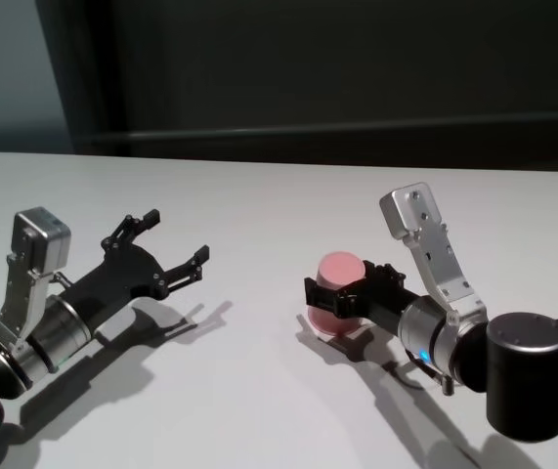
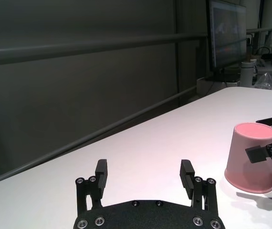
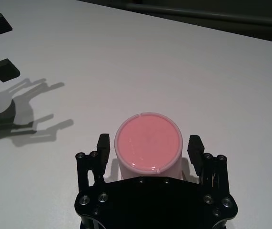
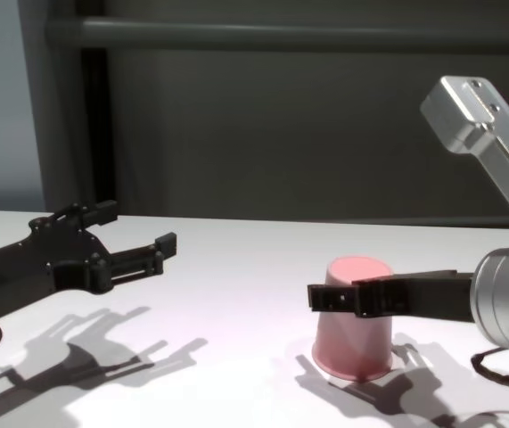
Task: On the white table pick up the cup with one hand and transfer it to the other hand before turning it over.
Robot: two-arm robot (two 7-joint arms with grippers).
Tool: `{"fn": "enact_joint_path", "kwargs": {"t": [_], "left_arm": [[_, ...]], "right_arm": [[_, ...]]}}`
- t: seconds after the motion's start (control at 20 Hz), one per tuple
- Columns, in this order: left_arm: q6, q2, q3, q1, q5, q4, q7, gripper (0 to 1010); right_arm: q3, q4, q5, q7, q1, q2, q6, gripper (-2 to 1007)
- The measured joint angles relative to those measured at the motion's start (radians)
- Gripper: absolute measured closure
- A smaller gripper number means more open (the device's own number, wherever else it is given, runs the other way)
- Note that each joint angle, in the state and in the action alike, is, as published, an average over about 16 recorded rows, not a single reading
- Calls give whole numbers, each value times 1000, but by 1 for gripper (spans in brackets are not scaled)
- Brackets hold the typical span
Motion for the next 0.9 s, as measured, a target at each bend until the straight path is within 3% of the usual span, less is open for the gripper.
{"fn": "enact_joint_path", "kwargs": {"t": [0.4, 0.9], "left_arm": [[0, 0, 0, 0, 0, 0, 0, 7], [0, 0, 0, 0, 0, 0, 0, 7]], "right_arm": [[1, -2, -5, 0, 0, 0, -5, 5], [16, -25, -43, -1, -4, -8, -31, 5]]}}
